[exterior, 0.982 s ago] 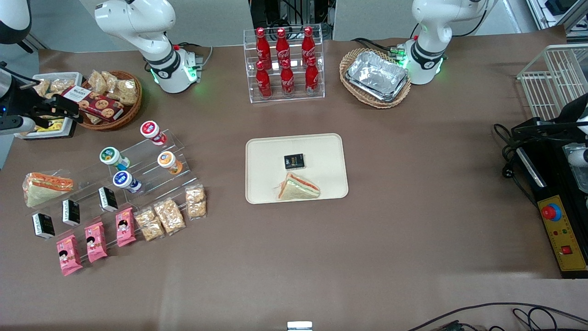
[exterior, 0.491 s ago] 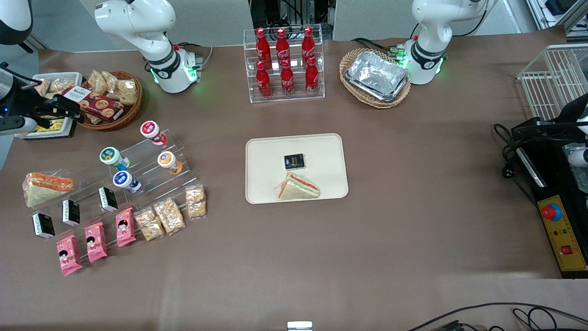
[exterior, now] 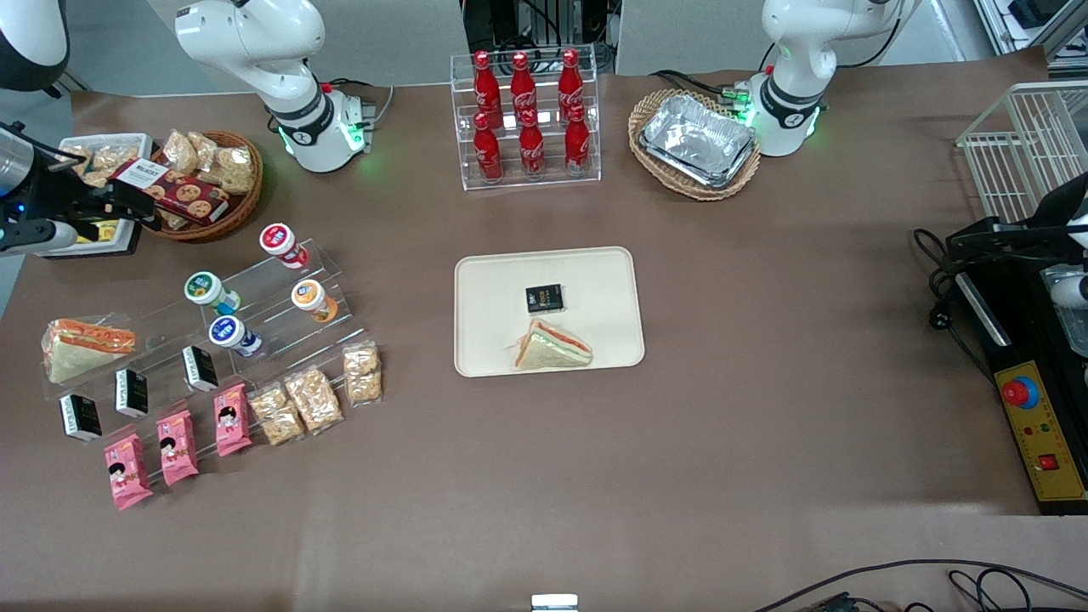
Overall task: Place green gum on tray
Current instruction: 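Move the right gripper over the acrylic rack toward the green-labelled bottle, then lower the right gripper and close it on the green-labelled bottle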
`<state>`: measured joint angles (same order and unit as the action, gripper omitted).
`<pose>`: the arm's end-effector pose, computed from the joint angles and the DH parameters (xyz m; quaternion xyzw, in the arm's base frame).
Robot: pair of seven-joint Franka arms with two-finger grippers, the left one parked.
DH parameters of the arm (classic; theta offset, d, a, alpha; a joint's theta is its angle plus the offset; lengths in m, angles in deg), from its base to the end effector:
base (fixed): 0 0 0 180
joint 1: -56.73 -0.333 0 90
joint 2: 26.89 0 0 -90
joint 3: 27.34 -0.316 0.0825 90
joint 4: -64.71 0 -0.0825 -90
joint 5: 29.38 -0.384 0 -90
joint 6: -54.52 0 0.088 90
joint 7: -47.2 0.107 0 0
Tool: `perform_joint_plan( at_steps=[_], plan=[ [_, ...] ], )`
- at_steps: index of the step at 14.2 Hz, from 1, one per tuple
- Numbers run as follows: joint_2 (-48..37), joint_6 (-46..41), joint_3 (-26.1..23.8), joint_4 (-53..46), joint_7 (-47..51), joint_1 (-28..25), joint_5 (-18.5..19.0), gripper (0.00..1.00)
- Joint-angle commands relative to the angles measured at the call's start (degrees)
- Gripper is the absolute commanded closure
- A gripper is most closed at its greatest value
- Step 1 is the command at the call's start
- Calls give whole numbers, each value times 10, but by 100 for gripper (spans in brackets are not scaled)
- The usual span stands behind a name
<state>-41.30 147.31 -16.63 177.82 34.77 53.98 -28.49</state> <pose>0.4650 -0.0748 0.5653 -0.9975 -0.0438 0.0501 0.0245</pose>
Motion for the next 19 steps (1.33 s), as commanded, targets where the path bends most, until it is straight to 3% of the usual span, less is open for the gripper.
perform_joint_plan(
  at_steps=[1, 9, 19],
  plan=[
    [-11, 55, 0, 46, -3, -1, 9, 0],
    [1, 274, 0, 205, 1, -1, 23, 0],
    [16, 354, 1, 268, 1, 10, 23, 0]
  ],
)
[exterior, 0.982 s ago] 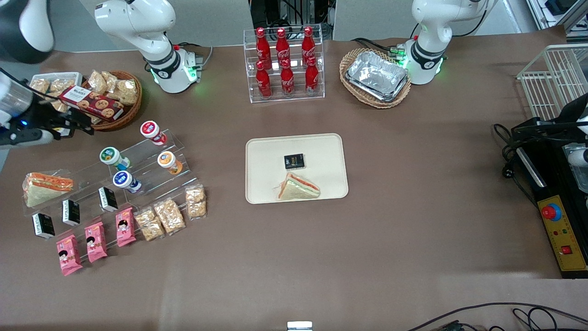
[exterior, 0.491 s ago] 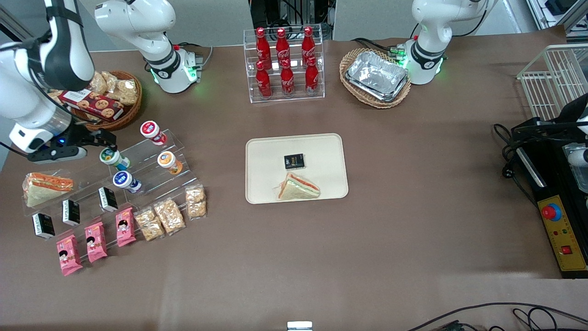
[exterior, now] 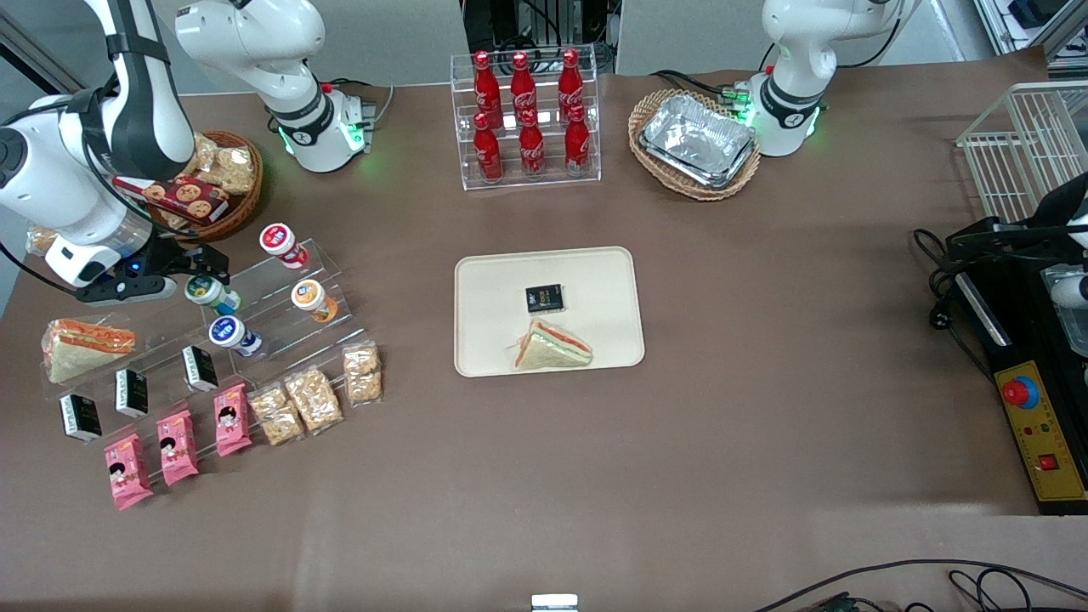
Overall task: Place green gum on tray
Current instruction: 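Lower the right gripper and close it on the green-labelled bottle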
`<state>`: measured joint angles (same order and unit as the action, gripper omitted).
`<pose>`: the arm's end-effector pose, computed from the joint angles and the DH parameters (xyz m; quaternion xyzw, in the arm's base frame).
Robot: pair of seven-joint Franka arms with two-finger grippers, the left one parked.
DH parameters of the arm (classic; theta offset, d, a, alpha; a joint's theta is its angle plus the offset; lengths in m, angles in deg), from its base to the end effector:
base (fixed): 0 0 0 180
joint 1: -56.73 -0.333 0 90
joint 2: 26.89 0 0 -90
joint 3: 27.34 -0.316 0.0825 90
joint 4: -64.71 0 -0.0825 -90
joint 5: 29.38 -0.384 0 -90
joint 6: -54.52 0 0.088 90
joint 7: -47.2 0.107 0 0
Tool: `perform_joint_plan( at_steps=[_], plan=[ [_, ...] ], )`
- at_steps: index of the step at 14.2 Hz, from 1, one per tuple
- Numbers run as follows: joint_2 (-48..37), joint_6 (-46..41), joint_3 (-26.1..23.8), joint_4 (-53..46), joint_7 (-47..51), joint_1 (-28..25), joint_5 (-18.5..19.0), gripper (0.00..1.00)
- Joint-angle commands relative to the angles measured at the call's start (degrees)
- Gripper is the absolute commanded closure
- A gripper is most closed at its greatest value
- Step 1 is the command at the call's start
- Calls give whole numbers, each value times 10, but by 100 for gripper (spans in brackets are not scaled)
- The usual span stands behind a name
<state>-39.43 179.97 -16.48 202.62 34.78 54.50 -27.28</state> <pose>0.4557 -0.0710 0.3957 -0.9989 -0.0459 0.0000 0.0056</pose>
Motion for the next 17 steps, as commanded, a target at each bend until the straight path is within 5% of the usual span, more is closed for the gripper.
perform_joint_plan(
  at_steps=[1, 13, 15, 17],
  plan=[
    [-2, 33, -1, 24, 1, 5, 11, 0],
    [6, 49, 0, 31, 0, 6, 11, 6],
    [6, 50, 0, 31, -3, 6, 12, 62],
    [7, 52, 0, 31, -4, 6, 12, 98]
  ],
)
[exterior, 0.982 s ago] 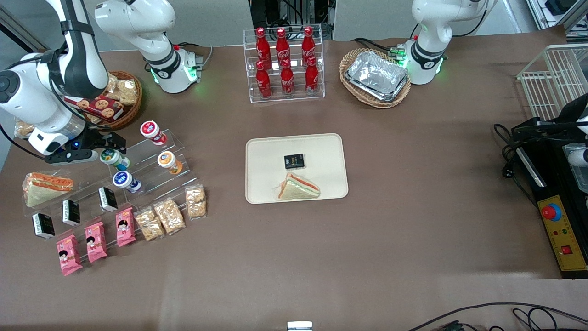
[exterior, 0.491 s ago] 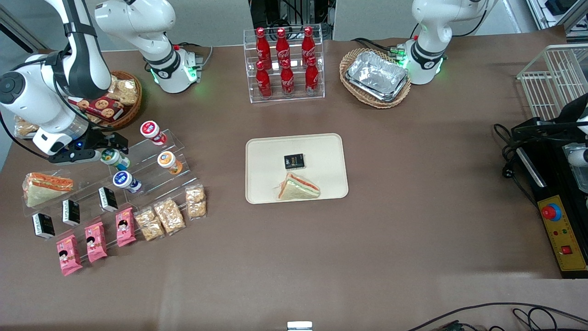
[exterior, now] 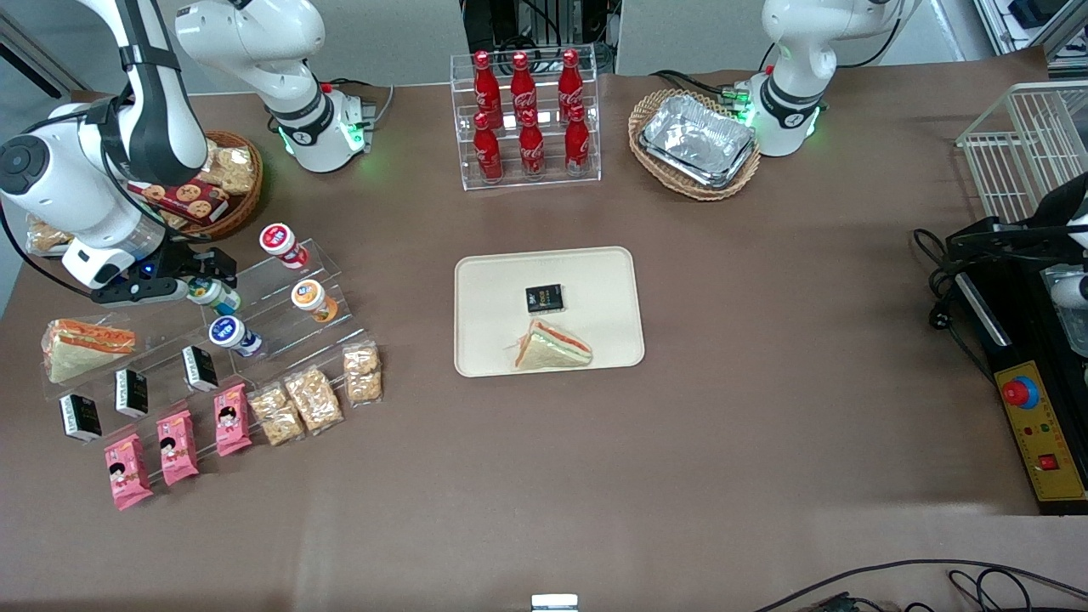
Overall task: Place green gum on tray
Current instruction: 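Lower the right gripper and close it on the green-labelled bottle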
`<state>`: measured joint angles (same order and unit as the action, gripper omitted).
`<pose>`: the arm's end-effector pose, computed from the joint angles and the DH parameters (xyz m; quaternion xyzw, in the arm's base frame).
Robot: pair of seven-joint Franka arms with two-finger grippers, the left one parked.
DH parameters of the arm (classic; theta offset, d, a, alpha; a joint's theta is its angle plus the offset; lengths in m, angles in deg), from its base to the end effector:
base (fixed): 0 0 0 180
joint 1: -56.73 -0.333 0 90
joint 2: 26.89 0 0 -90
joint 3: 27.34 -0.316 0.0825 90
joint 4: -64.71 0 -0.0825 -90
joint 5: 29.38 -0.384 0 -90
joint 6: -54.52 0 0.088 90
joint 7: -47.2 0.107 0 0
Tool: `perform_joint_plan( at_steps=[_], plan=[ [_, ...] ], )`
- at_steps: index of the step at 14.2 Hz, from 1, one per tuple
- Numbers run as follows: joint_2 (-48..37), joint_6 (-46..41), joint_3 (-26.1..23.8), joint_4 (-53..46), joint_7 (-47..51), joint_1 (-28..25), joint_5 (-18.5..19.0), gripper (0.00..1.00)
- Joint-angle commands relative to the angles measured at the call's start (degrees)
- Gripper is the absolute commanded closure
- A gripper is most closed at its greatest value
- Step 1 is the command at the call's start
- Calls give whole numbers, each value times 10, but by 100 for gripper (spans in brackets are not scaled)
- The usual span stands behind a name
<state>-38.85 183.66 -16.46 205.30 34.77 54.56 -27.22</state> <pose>0.4504 -0.0699 0.3760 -0.9989 -0.0463 -0.0037 0.0043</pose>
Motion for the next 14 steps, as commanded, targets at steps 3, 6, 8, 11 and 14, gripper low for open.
perform_joint_plan(
  at_steps=[3, 6, 8, 11, 14],
  plan=[
    [3, 16, 0, 3, -4, 5, 10, 100],
    [3, 16, 2, 3, -4, 5, 11, 100],
    [3, 15, 3, 2, -5, 5, 11, 100],
    [-26, -23, 2, -18, -13, 4, 11, 100],
    [-34, -160, 2, -115, -14, 3, 10, 100]
  ],
)
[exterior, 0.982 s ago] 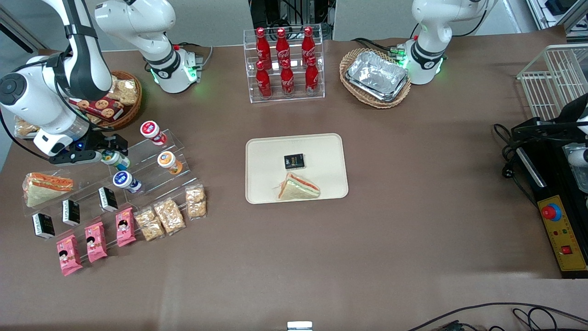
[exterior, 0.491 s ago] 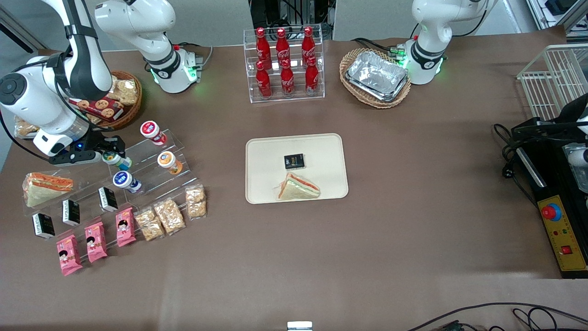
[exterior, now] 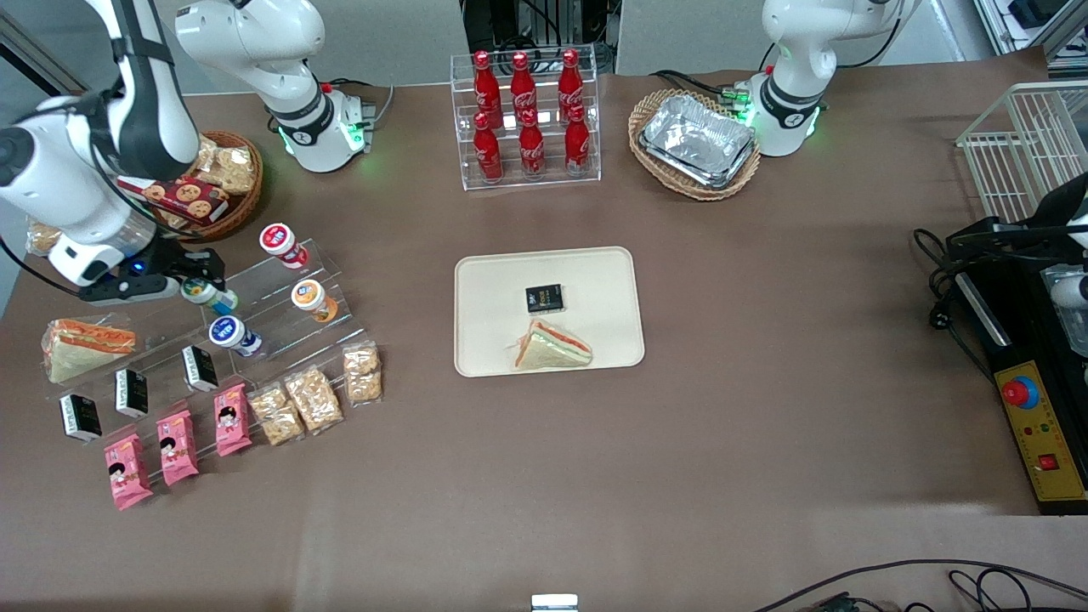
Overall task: Place green gum on tray
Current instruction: 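Lift the green-labelled bottle out of the rack and carry it toward the tray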
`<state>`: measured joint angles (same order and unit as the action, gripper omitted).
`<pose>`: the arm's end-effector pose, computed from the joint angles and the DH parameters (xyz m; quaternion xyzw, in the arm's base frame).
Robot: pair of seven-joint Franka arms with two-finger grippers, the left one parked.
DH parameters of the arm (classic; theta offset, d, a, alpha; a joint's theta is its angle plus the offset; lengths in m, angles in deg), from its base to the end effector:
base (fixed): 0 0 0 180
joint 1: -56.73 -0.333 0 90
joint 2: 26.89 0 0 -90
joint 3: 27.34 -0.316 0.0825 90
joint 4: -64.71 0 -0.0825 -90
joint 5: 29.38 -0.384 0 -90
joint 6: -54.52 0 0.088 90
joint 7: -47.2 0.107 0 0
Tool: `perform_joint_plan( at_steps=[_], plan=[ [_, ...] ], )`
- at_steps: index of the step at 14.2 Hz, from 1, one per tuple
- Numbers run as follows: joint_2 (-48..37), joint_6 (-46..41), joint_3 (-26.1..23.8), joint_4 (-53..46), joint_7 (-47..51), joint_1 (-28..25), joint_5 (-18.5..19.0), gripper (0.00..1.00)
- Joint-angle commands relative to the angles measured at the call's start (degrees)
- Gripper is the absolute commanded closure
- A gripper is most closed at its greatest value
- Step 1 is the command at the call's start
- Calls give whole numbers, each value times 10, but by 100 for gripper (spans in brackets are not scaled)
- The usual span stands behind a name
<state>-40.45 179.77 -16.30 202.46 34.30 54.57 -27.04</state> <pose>0.4545 -0.0733 0.4046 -0.9987 -0.0492 -0.0083 0.0042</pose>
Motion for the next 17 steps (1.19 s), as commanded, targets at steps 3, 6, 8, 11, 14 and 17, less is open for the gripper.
perform_joint_plan(
  at_steps=[3, 6, 8, 11, 14, 17],
  plan=[
    [-5, -261, -3, -214, -8, -2, 8, 100],
    [18, -345, -14, -296, 6, -4, -1, 100],
    [14, -359, -55, -297, 65, -4, -9, 100],
    [10, -379, -134, -299, 201, -4, -47, 100],
    [12, -372, -223, -299, 341, -4, -80, 100],
    [27, -337, -301, -298, 468, -5, -108, 100]
  ],
)
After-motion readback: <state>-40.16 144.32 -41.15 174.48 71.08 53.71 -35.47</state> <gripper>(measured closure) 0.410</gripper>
